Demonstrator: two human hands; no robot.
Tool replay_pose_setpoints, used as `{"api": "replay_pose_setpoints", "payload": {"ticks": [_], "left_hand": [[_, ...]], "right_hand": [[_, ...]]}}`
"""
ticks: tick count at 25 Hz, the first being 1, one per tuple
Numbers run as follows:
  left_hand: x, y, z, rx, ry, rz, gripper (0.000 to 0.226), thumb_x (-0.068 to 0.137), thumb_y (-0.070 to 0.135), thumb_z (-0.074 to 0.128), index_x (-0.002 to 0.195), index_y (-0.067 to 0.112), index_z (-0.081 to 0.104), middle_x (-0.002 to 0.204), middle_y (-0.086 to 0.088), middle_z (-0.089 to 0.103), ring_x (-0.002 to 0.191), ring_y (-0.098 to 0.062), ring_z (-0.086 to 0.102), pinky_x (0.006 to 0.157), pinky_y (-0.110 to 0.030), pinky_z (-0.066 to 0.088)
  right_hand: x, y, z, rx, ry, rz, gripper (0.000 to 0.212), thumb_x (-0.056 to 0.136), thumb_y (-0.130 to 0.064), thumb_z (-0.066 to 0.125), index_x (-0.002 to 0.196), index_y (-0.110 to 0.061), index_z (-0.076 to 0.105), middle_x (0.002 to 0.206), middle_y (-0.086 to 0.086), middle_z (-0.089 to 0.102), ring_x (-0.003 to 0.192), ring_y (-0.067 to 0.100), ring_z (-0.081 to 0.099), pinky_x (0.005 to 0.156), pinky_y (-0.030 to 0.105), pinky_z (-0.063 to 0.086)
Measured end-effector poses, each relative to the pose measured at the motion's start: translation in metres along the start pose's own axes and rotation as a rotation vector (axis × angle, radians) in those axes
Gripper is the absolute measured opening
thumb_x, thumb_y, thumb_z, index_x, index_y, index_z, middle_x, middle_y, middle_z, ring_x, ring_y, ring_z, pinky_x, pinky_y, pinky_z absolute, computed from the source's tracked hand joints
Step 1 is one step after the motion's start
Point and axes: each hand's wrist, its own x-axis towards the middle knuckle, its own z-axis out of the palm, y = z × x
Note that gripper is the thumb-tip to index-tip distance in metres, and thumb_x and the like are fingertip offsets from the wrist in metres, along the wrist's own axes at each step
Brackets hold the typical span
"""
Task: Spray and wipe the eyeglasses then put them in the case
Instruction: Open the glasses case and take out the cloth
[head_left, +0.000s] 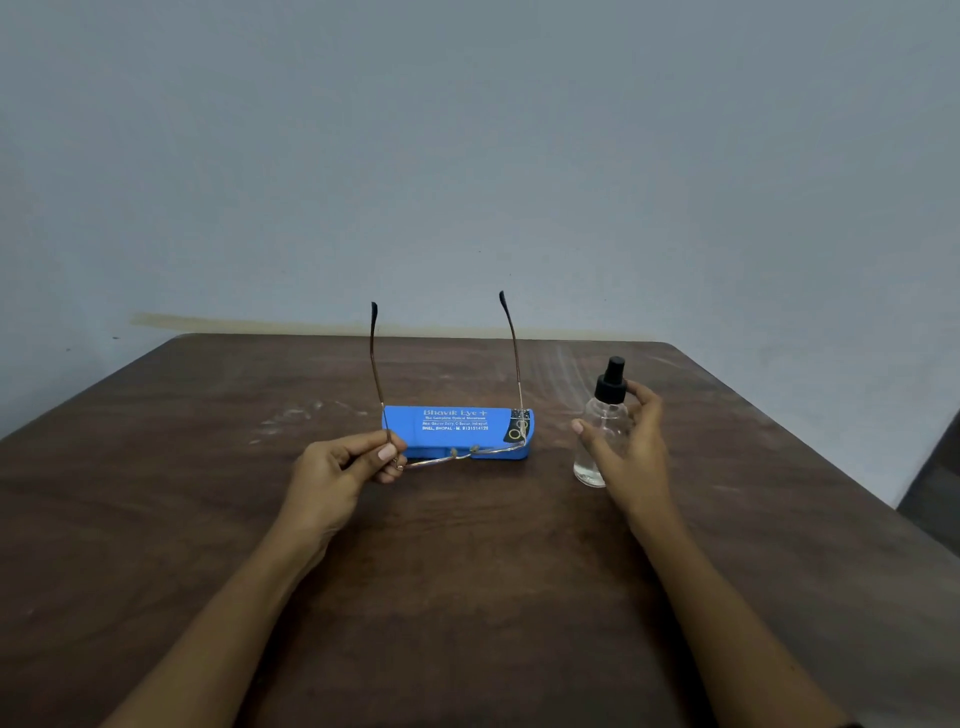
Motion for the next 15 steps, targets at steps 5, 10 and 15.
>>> {"api": "replay_pose_setpoints", "payload": {"ticks": [5, 10, 15], "left_hand": [[0.001, 0.000, -0.001, 0.040, 0.002, 0.030, 0.023, 0.083, -0.006, 0.052, 0.093, 0.010, 0.065, 0.053, 0.011, 0.069, 0.050, 0.000, 0.058, 0.056, -0.007, 0.048], [0.000, -0.003, -0.003, 0.086, 0.022, 0.037, 0.022, 0.081, -0.004, 0.055, 0.095, 0.008, 0.067, 0.054, 0.011, 0.069, 0.053, 0.001, 0.061, 0.057, -0.007, 0.048], [0.000, 0.000, -0.003, 0.116, 0.049, 0.123, 0.028, 0.078, -0.008, 0.057, 0.099, 0.010, 0.063, 0.057, 0.022, 0.069, 0.051, 0.003, 0.059, 0.057, -0.005, 0.047]], "right_hand": [[-0.021, -0.024, 0.002, -0.184, 0.232, -0.472, 0.036, 0.086, -0.027, 0.043, 0.117, -0.010, 0.048, 0.102, 0.001, 0.048, 0.091, 0.001, 0.041, 0.083, 0.012, 0.033], [-0.026, -0.013, 0.023, -0.153, -0.166, -0.290, 0.027, 0.088, -0.012, 0.053, 0.115, -0.008, 0.057, 0.092, 0.001, 0.058, 0.078, -0.007, 0.052, 0.066, 0.003, 0.039], [-0.027, -0.012, 0.021, 0.045, -0.277, -0.170, 0.030, 0.084, 0.001, 0.058, 0.088, -0.028, 0.060, 0.085, -0.004, 0.063, 0.068, 0.000, 0.057, 0.060, 0.009, 0.043]]}}
